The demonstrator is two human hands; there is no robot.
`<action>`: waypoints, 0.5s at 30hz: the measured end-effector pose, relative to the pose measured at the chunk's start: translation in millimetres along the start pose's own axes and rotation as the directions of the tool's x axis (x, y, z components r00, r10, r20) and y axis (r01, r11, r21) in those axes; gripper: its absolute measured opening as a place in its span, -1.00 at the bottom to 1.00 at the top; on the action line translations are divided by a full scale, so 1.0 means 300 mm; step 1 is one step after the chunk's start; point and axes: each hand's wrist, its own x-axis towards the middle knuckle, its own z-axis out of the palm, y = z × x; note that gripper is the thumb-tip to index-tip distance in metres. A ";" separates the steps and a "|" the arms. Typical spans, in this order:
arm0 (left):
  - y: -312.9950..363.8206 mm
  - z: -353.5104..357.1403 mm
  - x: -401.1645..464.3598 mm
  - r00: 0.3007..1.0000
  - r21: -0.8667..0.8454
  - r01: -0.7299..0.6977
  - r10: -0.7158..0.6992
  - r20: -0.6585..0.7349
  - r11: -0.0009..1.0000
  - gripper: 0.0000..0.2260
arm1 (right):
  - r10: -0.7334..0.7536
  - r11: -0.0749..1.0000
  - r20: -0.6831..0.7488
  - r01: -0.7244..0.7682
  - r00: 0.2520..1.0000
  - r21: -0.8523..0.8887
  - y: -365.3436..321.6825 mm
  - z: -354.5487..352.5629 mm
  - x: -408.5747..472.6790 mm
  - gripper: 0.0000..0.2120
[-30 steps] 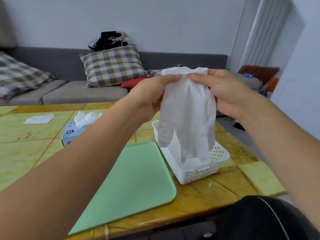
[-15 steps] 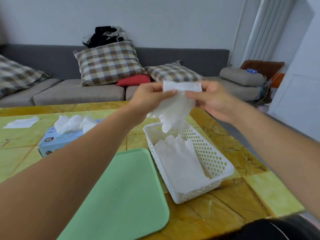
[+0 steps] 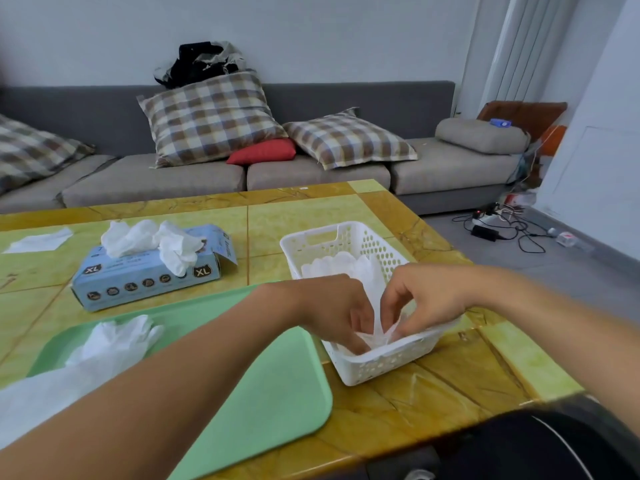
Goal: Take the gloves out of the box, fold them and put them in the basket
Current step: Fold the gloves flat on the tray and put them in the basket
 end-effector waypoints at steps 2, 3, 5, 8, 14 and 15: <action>0.021 -0.014 0.000 0.994 -0.022 0.050 -0.048 0.096 0.999 -0.71 | 0.080 0.996 0.110 -0.083 0.991 0.025 -0.013 -0.034 -0.001 -0.63; 0.020 -0.023 0.003 0.992 -0.051 0.079 -0.074 0.099 0.996 -0.66 | 0.110 0.992 0.109 -0.116 0.988 0.046 -0.021 -0.053 0.002 -0.59; 0.013 -0.044 0.013 0.993 -0.098 0.118 -0.117 0.008 0.988 -0.61 | 0.103 0.992 -0.017 -0.101 0.995 0.080 -0.031 -0.081 0.033 -0.69; -0.012 -0.052 0.032 0.965 0.103 0.185 -0.161 -0.206 0.977 -0.68 | 0.097 0.995 -0.135 -0.096 0.986 0.016 -0.045 -0.079 0.119 -0.68; -0.008 -0.017 0.056 0.937 0.253 0.344 -0.316 -0.148 0.904 -0.58 | 0.291 0.938 -0.008 -0.288 0.957 -0.192 -0.088 -0.031 0.224 0.17; -0.008 -0.014 0.059 0.943 0.230 0.330 -0.311 -0.116 0.915 -0.56 | 0.312 0.929 0.024 -0.300 0.950 -0.217 -0.091 -0.028 0.227 0.24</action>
